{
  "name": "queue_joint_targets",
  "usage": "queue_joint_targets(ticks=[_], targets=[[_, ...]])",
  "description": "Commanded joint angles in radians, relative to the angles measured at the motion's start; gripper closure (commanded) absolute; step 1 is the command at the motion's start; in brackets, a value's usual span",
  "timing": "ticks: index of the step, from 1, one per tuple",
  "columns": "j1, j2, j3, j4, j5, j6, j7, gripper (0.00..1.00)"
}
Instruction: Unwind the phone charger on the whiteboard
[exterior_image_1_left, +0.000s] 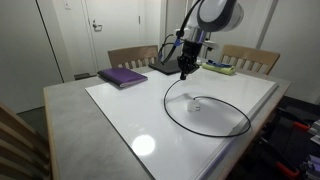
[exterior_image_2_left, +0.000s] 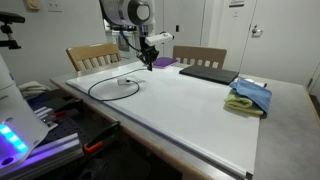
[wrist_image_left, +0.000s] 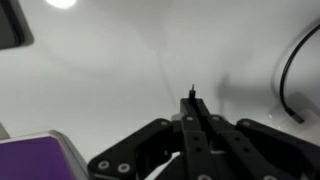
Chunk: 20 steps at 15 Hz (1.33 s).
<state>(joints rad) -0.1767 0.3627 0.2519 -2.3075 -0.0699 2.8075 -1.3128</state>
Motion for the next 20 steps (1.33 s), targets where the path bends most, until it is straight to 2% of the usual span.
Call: queue_joint_targets(ticks=[1,2,3,6,7,10,16,17,20], targets=[[0.016,0.017,0.003,0.065,0.048,-0.024,-0.001,0.98],[0.028,0.002,-0.003,0.028,0.033,0.000,-0.002,0.98],[0.031,0.002,-0.003,0.034,0.034,0.000,0.000,0.94],[0.032,0.002,-0.004,0.031,0.033,-0.001,0.000,0.94],[0.029,-0.005,-0.008,0.019,0.032,-0.002,-0.002,0.98],[-0.008,0.003,0.060,0.010,0.044,-0.016,-0.155,0.98],[0.029,0.057,0.139,0.073,0.031,-0.045,-0.376,0.98],[0.047,0.023,0.102,0.027,0.043,-0.009,-0.305,0.94],[0.062,0.037,0.115,0.050,0.044,-0.023,-0.344,0.94]])
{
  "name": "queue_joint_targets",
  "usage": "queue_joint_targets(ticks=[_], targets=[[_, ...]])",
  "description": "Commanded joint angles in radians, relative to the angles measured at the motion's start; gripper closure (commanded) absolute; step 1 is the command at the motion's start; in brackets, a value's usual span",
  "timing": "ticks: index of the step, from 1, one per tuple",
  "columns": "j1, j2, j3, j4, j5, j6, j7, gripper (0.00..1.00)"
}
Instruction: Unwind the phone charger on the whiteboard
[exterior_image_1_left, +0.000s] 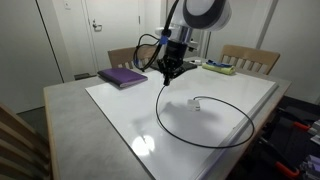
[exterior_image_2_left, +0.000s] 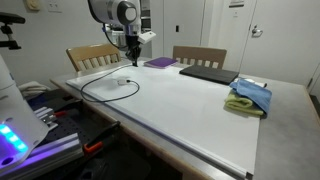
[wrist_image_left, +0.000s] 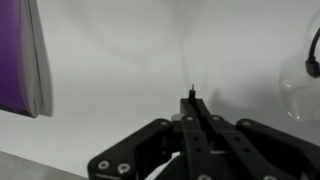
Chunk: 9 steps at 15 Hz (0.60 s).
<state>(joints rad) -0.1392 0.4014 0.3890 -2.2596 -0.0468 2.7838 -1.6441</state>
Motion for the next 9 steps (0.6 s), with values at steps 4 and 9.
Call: queue_joint_targets(ticks=[4,9], targets=[[0.018,0.006,-0.011,0.010,0.024,0.001,-0.041,0.98],[0.038,0.041,0.012,0.074,0.003,-0.044,-0.161,0.98]])
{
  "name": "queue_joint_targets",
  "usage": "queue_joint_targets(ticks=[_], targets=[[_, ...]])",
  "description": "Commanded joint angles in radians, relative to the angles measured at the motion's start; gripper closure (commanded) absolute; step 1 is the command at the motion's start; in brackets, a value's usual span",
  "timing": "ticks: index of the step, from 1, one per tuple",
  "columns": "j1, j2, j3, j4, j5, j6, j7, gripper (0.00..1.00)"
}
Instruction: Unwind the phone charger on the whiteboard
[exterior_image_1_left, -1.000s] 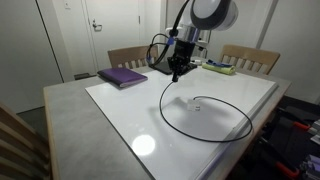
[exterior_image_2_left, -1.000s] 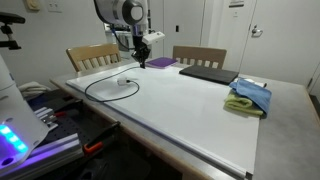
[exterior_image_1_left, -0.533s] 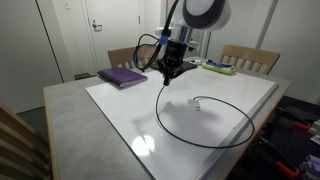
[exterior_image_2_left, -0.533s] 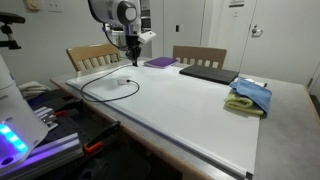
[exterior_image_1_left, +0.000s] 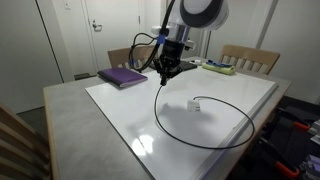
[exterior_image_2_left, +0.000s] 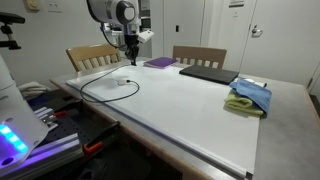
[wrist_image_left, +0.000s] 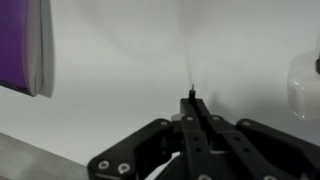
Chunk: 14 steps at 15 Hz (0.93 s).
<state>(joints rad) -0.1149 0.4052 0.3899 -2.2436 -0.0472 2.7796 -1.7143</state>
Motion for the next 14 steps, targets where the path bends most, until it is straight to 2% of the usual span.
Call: queue_joint_targets(ticks=[1,12,13,14], targets=[[0.018,0.052,0.022,0.077,0.006,-0.049,-0.132,0.98],[0.101,0.296,0.151,0.369,0.014,-0.180,-0.591,0.98],[0.122,0.239,0.108,0.298,0.027,-0.130,-0.513,0.98],[0.130,0.252,0.111,0.314,0.028,-0.133,-0.520,0.94]])
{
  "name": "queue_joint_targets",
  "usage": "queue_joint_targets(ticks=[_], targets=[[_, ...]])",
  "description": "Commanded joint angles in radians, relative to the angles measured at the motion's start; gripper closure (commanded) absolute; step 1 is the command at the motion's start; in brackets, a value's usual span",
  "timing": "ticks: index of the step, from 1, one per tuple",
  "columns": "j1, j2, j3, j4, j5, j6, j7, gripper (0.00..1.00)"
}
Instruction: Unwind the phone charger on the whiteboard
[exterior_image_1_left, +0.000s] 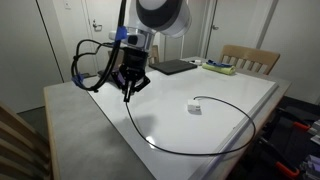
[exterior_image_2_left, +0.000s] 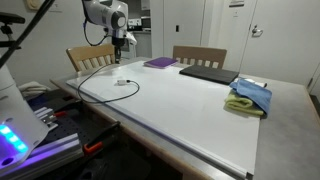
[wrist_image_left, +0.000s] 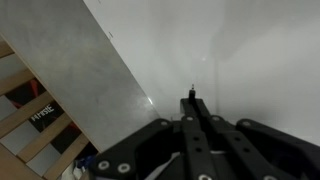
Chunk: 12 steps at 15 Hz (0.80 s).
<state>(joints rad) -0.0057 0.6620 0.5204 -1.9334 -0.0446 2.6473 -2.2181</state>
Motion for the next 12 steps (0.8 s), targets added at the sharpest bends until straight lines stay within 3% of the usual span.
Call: queue_joint_targets(ticks=[1,5,6,12], targets=[[0.028,-0.003,-0.025,0.004,0.024,0.000,-0.011,0.94],[0.029,-0.004,-0.033,0.003,0.023,0.000,-0.009,0.94],[0.029,-0.002,-0.031,0.001,0.021,0.004,-0.015,0.98],[0.032,0.093,0.061,0.072,0.013,0.015,-0.245,0.98]])
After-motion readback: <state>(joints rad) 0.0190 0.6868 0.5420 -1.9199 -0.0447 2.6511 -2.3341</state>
